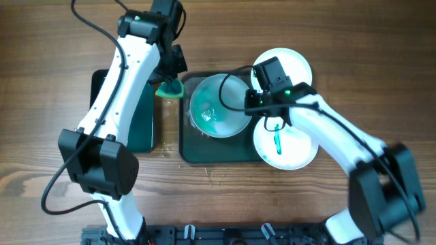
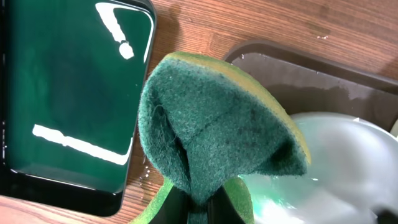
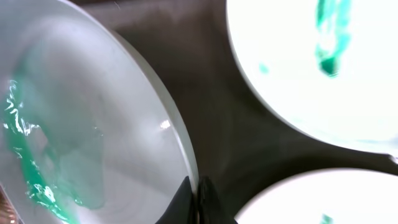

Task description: Clean dirty plates on tray and stack at the side

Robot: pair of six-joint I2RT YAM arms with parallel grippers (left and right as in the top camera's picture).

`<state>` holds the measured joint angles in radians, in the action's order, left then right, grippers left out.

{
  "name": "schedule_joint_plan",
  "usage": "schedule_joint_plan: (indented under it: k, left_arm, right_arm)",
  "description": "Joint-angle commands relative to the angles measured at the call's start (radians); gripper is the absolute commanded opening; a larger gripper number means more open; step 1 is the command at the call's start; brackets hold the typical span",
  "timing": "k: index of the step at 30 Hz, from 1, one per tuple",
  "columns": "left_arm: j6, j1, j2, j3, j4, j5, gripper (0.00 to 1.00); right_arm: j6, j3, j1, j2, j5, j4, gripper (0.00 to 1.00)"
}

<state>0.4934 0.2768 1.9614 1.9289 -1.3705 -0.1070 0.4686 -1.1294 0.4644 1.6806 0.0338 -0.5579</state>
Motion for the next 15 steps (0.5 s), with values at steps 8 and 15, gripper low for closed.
schedule_joint_plan:
  k: [8,15]
  left_arm:
    - [-0.019,-0.028,-0.016,0.016,-0.003,0.005,0.04]
    - [-0.019,-0.028,-0.016,0.016,-0.003,0.005,0.04]
  right_arm:
    - [-0.051,-0.017,0.241,-0.291,-0.836,-0.133,0.04]
    - [-0.154,-0.017,0.430,-0.313,-1.245,-0.134,0.05]
